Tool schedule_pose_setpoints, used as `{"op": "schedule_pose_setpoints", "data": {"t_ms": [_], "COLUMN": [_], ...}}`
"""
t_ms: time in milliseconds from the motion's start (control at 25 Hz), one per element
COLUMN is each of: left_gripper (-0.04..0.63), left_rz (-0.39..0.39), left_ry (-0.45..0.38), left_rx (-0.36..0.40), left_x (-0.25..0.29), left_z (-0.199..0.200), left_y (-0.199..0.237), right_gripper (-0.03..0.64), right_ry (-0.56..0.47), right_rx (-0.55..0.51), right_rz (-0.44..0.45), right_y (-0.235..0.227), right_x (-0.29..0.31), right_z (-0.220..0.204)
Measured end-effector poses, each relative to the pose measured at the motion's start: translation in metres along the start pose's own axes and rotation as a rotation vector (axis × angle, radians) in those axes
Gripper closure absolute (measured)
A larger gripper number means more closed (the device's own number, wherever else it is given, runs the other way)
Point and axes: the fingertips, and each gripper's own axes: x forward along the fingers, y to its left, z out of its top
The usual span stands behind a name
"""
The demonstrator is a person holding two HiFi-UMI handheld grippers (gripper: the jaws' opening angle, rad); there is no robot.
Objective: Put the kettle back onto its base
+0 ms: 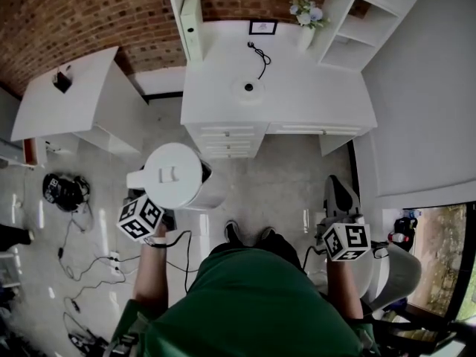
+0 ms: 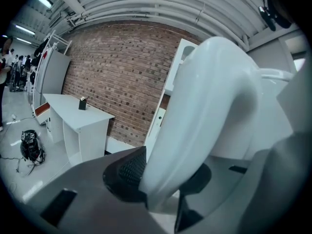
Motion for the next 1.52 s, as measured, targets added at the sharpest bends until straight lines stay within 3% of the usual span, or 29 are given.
{"op": "schedule_pose_setpoints", "data": {"t_ms": [360, 640, 960, 1280, 1520], "left_gripper": [0.459, 0.459, 0.459, 0.459, 0.459], "left_rz": [0.076, 0.159, 0.202, 0.231, 0.210], "left_ry": [-0.002, -0.058, -0.120, -0.130, -0.125], "left_rx": [0.036, 0.065, 0.010, 0.043, 0.049], "left_x": [0.055, 0.086, 0.126, 0.168, 0.223], "left_z": [-0.001, 0.026, 0.044, 0.060, 0.070], "left_y": [-0.040, -0.100, -0.153, -0.177, -0.173], "right_gripper": [0.595, 0.595, 0.595, 0.595, 0.595], "right_ry": [0.036, -0.029, -0.035, -0.035, -0.015], "right_rx": [0.051, 0.049, 0.044, 0.064, 0.082], "right_rz": [0.068, 0.164, 0.254, 0.271, 0.243], "right_y": [-0.059, -0.125, -0.187, -0.226, -0.237], "right_x": [0.066, 0.125, 0.184, 0.225, 0.253], "right_z": [-0.018, 0.027, 0.044, 0.049, 0.045]}}
